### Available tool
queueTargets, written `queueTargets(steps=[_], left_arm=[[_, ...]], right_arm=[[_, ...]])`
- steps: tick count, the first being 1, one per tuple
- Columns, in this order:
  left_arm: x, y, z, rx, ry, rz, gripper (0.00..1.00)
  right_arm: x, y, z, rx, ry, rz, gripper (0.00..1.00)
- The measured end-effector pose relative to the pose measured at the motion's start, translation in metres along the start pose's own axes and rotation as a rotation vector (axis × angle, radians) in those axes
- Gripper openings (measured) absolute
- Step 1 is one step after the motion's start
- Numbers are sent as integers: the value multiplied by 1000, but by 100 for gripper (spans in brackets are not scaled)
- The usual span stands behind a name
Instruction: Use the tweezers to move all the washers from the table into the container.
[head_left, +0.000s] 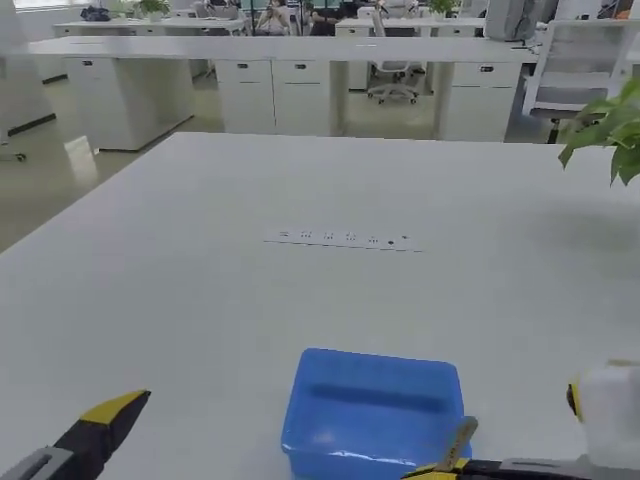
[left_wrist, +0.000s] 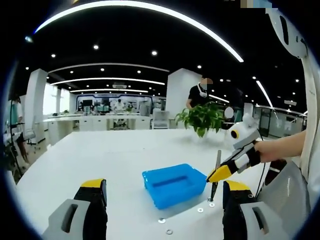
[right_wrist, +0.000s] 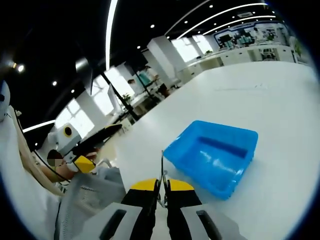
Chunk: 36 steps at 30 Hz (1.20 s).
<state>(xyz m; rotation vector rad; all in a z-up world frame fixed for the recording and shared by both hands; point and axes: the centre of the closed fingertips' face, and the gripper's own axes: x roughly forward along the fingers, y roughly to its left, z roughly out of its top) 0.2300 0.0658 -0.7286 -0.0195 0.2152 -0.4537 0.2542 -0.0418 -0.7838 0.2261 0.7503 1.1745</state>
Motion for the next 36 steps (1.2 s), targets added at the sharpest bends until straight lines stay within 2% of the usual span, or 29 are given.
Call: queueTargets(steps=[5,8,16,22,26,28,30,36], left_arm=[[-2,7,-2,-11,-6,12,96],[-3,9,-1,-17,-17,14,97],[-2,11,-7,-29,1,0,96],[-1,8,-9,-29,13,-8,96],[-1,8,-12,-29,30,-10,95],[-1,8,-13,-35,31,-11,95],[-1,9,-12,-41,26,-12,95],[-2,11,-14,-47,28,-6,94]], right_arm=[[-6,-6,16,10,-29,-7,3],[-9,-13,27,70,-45,-22,3],[-5,-33,39,105,-50,-66,3],[3,-50,43,74,-27,-110,3],[6,-64,47,66,-32,-143,3],[7,-71,48,32,-35,-170,3],[8,-81,47,-40,-10,-205,3],[15,-95,41,-102,38,-234,3]])
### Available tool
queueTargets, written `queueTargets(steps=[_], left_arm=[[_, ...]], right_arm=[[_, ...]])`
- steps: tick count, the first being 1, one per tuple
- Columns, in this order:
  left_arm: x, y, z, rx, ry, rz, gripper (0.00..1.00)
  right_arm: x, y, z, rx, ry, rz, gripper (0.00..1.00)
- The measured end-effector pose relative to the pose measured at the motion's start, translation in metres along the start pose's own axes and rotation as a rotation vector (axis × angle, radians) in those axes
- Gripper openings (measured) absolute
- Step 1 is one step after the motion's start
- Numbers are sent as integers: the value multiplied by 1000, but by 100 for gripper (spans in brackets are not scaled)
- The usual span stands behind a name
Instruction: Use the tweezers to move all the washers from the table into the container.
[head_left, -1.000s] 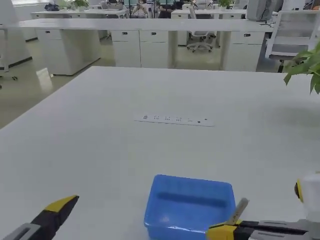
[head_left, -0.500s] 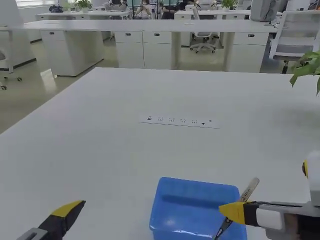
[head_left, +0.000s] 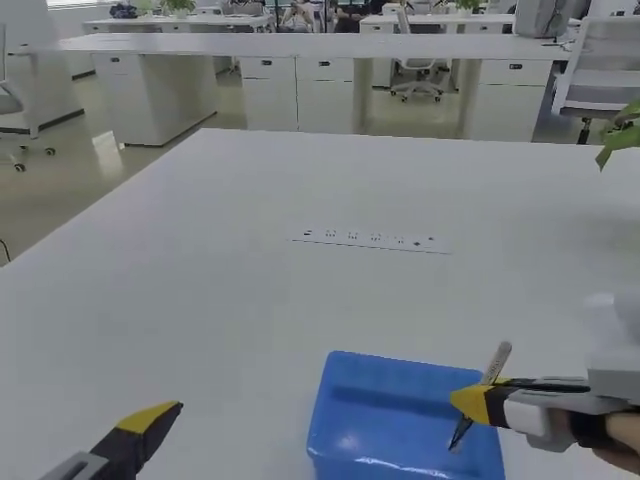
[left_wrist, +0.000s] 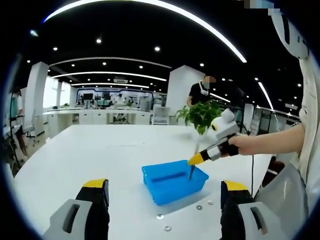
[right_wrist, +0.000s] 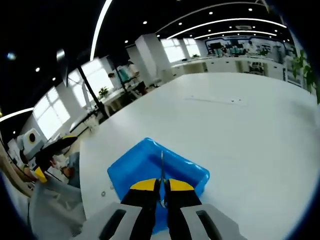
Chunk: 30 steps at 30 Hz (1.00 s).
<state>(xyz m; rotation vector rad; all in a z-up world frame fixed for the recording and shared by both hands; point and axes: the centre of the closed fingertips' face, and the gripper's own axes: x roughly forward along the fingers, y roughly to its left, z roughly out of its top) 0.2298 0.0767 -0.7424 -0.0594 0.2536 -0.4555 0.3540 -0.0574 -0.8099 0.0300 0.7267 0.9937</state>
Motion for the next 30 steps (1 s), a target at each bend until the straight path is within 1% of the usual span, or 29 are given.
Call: queueTargets(steps=[3,5,7,13,18,22,26,30], left_arm=[[-1,0,2,-3,-3,4,94],[-1,0,2,-7,-5,5,94],[-1,0,3,-10,-5,7,94],[0,-2,4,-11,-6,5,94],[0,-4,4,-3,-3,1,94],[0,-3,4,-1,0,5,94],[0,-3,5,-1,-2,4,94],[0,-3,4,-2,-2,0,93]], right_arm=[[3,-1,-2,-19,6,-8,3],[5,-2,-3,-50,7,-15,3],[6,-5,-4,-93,12,-37,3],[8,-3,-5,-113,8,-32,3],[11,-3,-7,-163,6,-31,3],[13,-2,-8,-190,8,-27,3],[14,-1,-12,-212,26,-27,3],[11,-2,-12,-225,19,-31,4]])
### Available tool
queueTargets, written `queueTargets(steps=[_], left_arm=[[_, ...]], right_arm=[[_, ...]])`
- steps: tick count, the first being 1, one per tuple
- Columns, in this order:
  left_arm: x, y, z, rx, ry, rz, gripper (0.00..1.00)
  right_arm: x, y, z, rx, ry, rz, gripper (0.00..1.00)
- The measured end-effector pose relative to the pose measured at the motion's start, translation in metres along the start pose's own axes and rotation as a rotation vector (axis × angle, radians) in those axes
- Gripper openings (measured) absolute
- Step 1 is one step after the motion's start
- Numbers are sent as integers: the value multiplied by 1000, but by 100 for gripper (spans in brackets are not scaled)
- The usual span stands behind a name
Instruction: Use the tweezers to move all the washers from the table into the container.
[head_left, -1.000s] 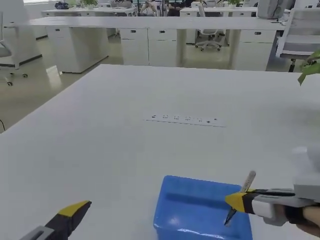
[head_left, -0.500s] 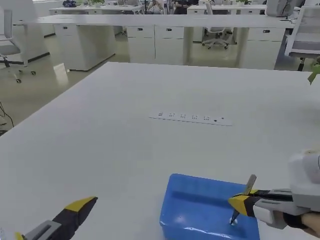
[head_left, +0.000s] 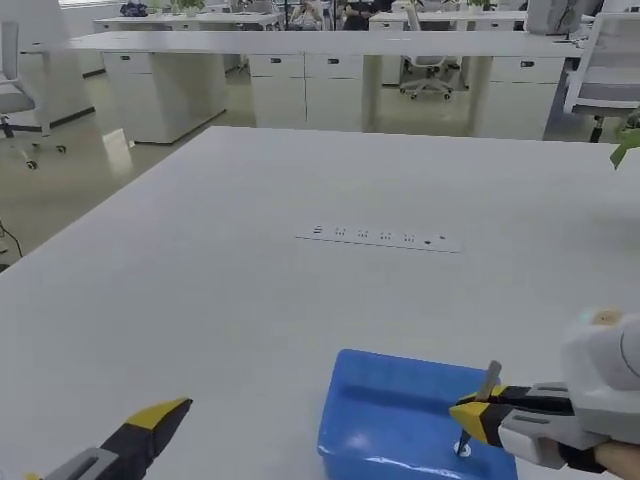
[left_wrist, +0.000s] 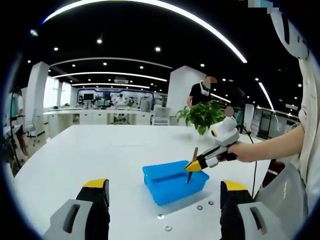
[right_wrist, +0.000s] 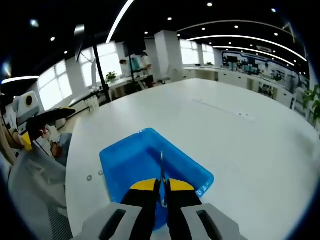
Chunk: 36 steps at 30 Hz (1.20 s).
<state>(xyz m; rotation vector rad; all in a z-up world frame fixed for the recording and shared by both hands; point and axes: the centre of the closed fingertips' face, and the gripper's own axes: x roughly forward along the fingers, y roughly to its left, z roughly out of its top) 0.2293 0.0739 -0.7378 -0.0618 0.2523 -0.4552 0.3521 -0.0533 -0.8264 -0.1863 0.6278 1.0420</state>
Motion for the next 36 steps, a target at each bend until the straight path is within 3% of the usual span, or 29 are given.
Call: queueTargets(steps=[8,17,22,31,36], left_arm=[[0,-1,2,-3,-7,1,93],[0,-3,2,2,3,0,92],[0,-4,1,3,7,-4,92],[-1,-4,1,1,5,-10,92],[-1,-3,-1,1,8,-9,92]], right_arm=[[-7,1,10,54,-75,-10,4],[-30,13,35,62,-182,-11,4],[-44,24,45,97,-232,14,3],[-65,37,47,151,-280,39,3],[-68,49,37,174,-261,66,3]])
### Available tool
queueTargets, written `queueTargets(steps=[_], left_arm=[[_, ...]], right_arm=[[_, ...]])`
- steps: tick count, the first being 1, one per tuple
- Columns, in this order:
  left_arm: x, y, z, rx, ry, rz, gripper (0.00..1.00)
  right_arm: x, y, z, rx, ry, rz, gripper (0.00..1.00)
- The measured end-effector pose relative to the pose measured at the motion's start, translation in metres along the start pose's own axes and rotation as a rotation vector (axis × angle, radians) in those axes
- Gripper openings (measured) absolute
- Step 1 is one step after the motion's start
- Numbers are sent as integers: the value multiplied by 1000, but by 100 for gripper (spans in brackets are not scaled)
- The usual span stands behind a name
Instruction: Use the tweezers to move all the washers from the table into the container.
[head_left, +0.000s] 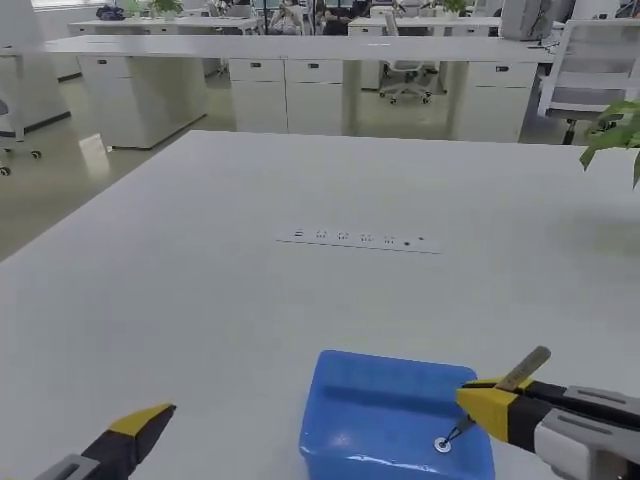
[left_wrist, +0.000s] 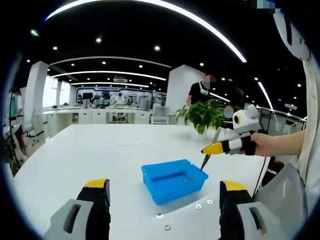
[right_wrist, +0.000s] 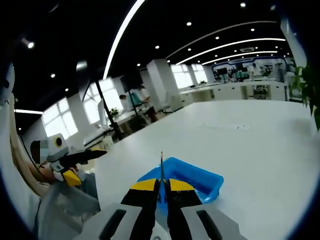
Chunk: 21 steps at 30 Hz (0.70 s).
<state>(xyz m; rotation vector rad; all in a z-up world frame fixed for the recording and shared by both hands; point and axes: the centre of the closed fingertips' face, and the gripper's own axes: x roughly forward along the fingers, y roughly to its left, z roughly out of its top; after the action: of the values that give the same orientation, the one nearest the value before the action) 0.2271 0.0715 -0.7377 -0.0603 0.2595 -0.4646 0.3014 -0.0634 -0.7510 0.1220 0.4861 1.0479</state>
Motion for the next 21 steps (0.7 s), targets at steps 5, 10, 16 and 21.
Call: queueTargets(steps=[5,10,16,21], left_arm=[[0,0,-1,0,2,-2,92],[0,1,-2,0,4,-3,92],[0,1,-3,0,9,-8,92],[1,1,-4,0,9,-7,92]], right_arm=[[-4,4,-18,30,31,13,4],[-5,12,-38,59,73,33,4],[-4,15,-56,74,111,35,4],[-2,15,-67,92,133,35,4]])
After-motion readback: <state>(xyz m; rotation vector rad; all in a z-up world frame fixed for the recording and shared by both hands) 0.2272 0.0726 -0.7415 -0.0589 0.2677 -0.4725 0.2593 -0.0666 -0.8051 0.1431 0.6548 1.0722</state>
